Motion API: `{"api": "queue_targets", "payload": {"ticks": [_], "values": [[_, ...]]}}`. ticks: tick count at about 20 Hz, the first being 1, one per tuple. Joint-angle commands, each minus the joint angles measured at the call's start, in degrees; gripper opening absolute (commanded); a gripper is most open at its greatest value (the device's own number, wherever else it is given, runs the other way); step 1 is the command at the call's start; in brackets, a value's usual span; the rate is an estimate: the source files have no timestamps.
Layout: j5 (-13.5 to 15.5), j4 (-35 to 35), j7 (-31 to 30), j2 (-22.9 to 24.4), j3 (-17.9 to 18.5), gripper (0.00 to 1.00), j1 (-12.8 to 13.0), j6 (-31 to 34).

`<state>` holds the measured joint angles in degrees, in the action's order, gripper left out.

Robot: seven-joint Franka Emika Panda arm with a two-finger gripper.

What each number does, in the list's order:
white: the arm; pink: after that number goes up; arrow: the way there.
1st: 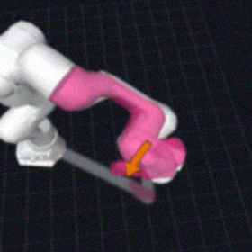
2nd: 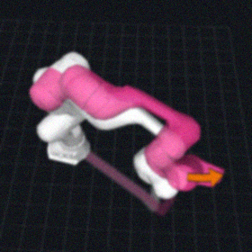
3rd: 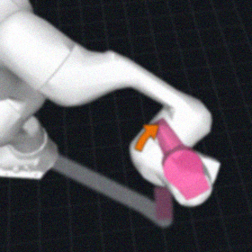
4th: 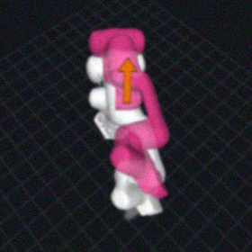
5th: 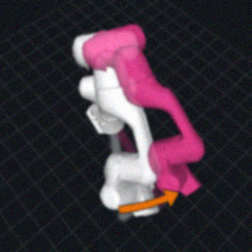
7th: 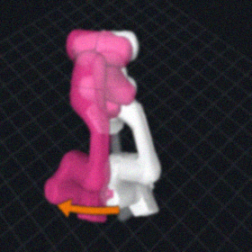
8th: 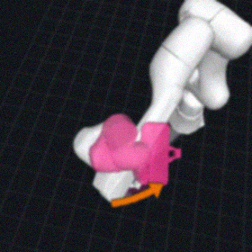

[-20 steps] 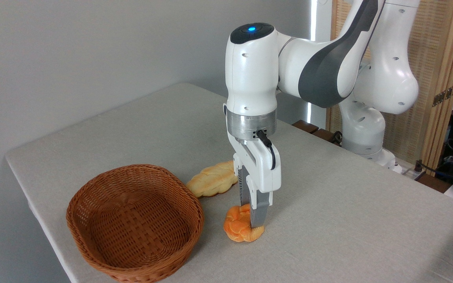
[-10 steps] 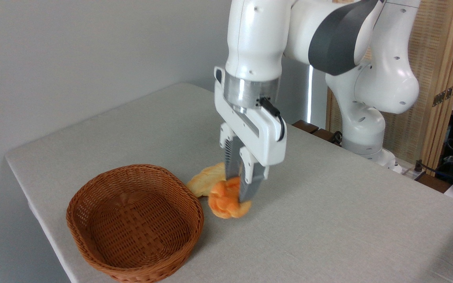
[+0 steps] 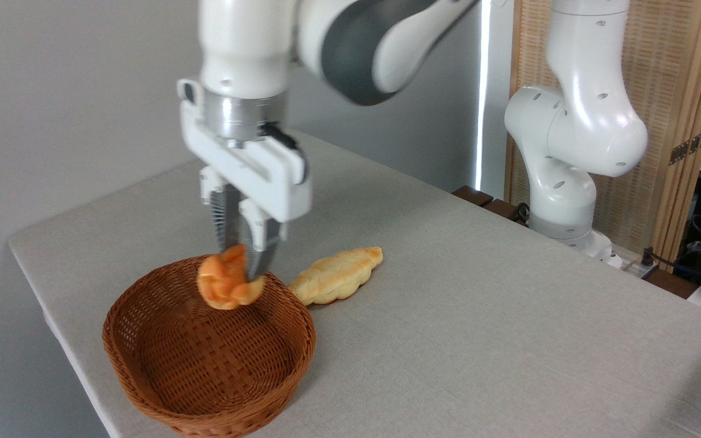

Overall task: Put bread into the basket
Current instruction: 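Lift the orange bun and carry it over the wicker basket, then lower the bun into the basket and open the gripper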

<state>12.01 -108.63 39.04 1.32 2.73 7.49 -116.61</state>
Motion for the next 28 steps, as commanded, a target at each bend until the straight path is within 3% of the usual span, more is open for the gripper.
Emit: {"api": "queue_targets", "payload": {"ticks": [1, 4, 8, 12, 16, 24, 28], "values": [[-0.5, 8.51, -8.7, -7.2, -5.18, 0.55, -0.11, 1.47], [-2.95, 9.14, -12.39, -10.44, -8.87, 0.55, -0.11, 0.69], [-9.45, 10.02, -18.38, -13.53, -11.52, 0.57, -0.11, -3.18], [-9.73, 10.02, -17.77, -13.62, -11.52, 0.6, -0.2, -3.45], [-10.95, 10.02, -17.86, -13.71, -11.43, 0.78, -0.29, -3.36], [-11.22, 9.93, -17.77, -13.71, -11.34, 0.98, -0.29, -3.36], [-11.4, 9.93, -17.86, -13.71, -11.34, 1.0, -0.37, -3.36]]}}
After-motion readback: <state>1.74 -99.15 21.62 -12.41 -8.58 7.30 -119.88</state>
